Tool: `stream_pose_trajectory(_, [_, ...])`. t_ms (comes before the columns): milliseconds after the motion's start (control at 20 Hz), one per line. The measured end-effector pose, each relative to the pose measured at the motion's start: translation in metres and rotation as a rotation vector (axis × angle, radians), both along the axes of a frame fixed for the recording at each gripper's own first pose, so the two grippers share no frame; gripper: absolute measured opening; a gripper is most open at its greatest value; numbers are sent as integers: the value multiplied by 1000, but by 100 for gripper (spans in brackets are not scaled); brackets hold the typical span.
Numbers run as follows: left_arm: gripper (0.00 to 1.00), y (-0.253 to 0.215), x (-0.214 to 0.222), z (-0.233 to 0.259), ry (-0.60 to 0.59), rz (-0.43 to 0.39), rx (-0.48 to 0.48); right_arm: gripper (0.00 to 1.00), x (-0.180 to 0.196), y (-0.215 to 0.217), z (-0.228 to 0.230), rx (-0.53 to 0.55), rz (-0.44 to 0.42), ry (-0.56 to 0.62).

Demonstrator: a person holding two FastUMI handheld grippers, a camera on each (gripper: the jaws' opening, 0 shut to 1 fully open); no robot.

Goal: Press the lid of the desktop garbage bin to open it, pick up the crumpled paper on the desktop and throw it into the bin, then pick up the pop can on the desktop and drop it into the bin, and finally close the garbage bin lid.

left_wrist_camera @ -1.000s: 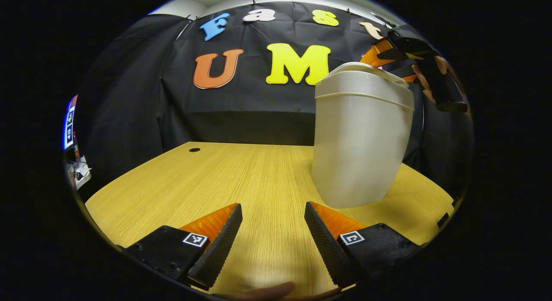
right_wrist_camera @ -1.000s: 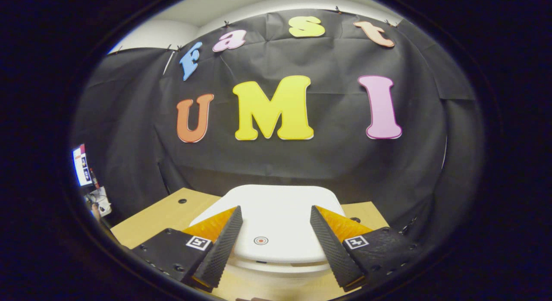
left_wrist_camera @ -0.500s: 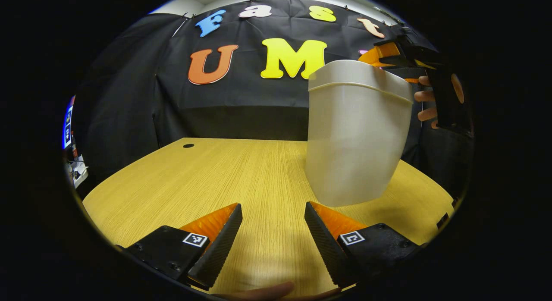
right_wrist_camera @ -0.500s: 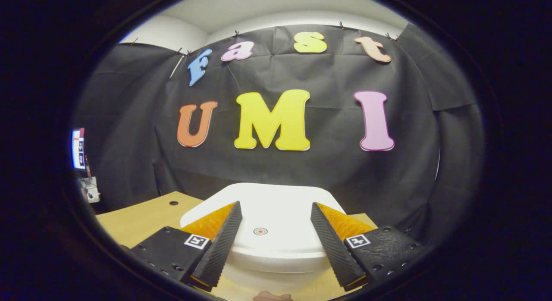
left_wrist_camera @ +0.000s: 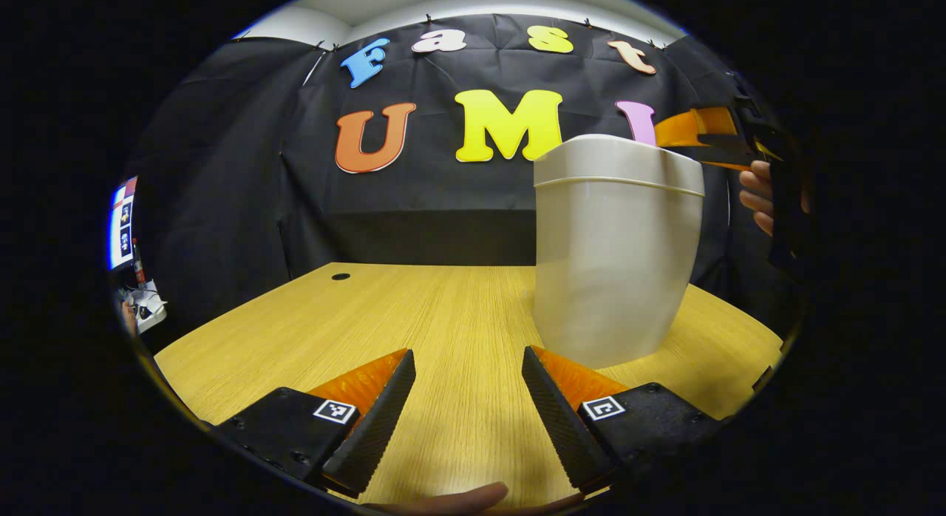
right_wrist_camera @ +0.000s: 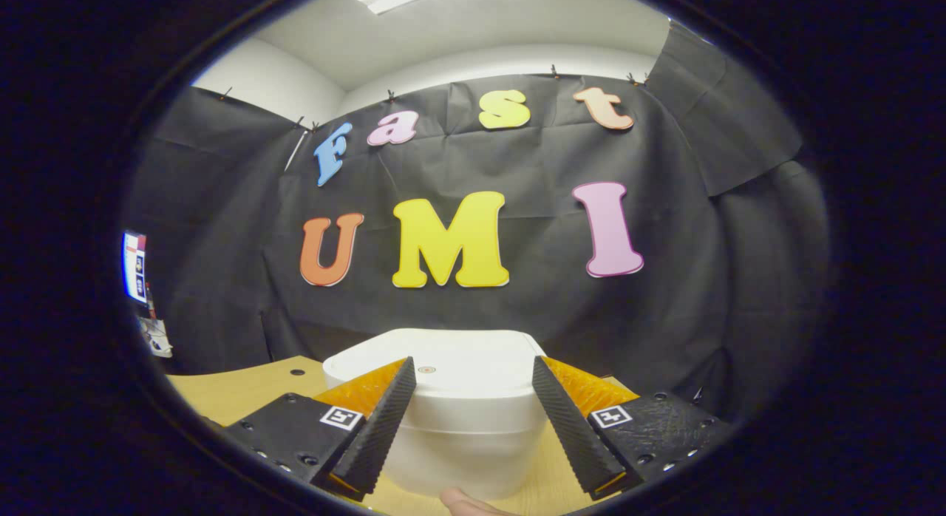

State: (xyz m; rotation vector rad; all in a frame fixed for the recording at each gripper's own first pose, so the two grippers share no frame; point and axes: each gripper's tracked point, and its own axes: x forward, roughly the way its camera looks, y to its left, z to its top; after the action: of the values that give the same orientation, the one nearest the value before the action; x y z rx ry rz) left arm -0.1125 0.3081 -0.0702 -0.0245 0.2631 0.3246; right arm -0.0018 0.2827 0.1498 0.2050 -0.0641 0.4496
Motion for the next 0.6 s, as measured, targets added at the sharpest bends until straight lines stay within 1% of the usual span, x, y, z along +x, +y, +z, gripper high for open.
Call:
stream_pose_trajectory(100, [95, 0, -1, 5, -16, 5, 1, 93, -19, -8, -17, 13, 9, 11])
stream_pose_trajectory(150, [95, -1, 0, 6, -22, 5, 0, 96, -28, -13, -30, 14, 14, 25])
stream_pose_trajectory(200, [95, 0, 0, 7, -26, 7, 2, 93, -34, -18, -40, 10, 11, 33])
stream_pose_trajectory(250, [95, 0, 0, 8, -29, 10, 4, 96, -39, -25, -52, -1, 6, 44])
stream_pose_trajectory(400, [95, 2, 0, 9, -36, 26, 0, 96, -53, -47, -82, -56, -54, 60])
stream_pose_trajectory(450, [95, 2, -1, 11, -43, 34, -4, 92, -58, -52, -89, -86, -74, 50])
stream_pose_trajectory(500, [95, 2, -1, 14, -53, 36, -6, 96, -62, -56, -93, -110, -84, 40])
stream_pose_trajectory(600, [95, 3, 0, 21, -72, 40, 3, 96, -71, -55, -101, -125, -74, 33])
